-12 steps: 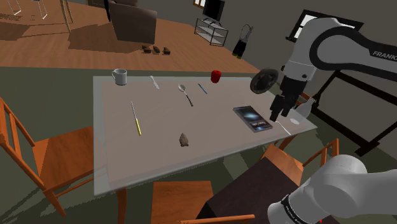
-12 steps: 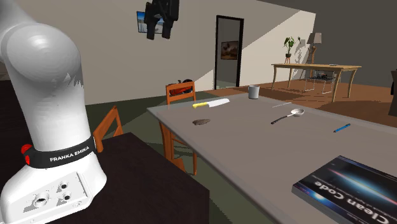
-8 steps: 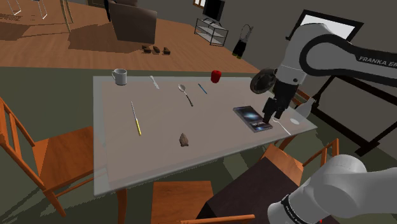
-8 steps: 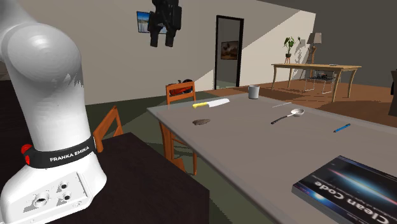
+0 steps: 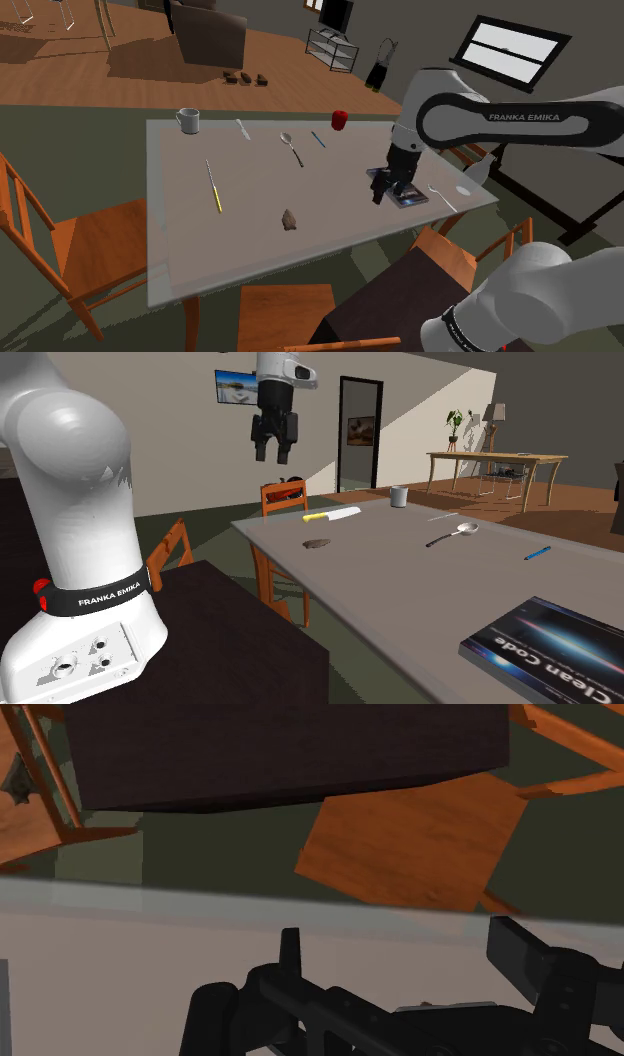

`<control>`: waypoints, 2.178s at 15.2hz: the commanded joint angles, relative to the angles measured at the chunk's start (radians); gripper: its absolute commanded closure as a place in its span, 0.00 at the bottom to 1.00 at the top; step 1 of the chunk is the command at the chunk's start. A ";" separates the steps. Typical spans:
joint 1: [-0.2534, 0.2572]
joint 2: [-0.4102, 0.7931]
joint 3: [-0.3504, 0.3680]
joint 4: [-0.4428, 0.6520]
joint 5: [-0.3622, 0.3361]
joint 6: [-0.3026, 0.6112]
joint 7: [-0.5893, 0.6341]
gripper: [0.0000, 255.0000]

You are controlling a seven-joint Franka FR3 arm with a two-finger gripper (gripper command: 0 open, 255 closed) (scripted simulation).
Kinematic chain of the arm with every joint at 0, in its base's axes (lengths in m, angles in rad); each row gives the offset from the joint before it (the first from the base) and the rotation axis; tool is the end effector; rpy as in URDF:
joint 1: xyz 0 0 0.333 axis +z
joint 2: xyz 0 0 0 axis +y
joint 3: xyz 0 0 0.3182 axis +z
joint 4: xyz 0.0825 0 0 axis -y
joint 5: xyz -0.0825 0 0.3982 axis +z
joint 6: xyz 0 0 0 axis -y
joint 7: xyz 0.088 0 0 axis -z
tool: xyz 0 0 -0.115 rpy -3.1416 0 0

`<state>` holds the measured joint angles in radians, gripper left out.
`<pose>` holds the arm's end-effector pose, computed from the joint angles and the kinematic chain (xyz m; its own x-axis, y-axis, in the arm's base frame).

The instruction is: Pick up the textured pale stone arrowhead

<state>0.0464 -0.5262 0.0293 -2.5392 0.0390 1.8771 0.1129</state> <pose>0.3771 0.0317 0.4278 0.9890 -0.0555 -0.1371 -0.0568 -0.9984 -0.0051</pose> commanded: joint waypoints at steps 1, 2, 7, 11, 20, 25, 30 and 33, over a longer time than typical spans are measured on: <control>0.005 0.062 0.015 0.005 0.003 0.069 0.018 0.00; 0.008 0.096 0.023 0.008 0.004 0.105 0.029 0.00; 0.017 0.280 0.061 0.049 -0.005 0.274 0.085 0.00; 0.023 0.437 0.084 0.108 -0.031 0.388 0.139 0.00; 0.058 0.793 0.094 0.325 -0.142 0.561 0.278 0.00; 0.098 0.986 0.071 0.491 -0.198 0.605 0.343 0.00; 0.117 1.089 0.055 0.565 -0.219 0.640 0.367 0.00; 0.120 1.122 0.050 0.571 -0.225 0.667 0.372 0.00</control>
<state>0.1663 0.5833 0.0816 -1.9712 -0.1835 2.5342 0.4839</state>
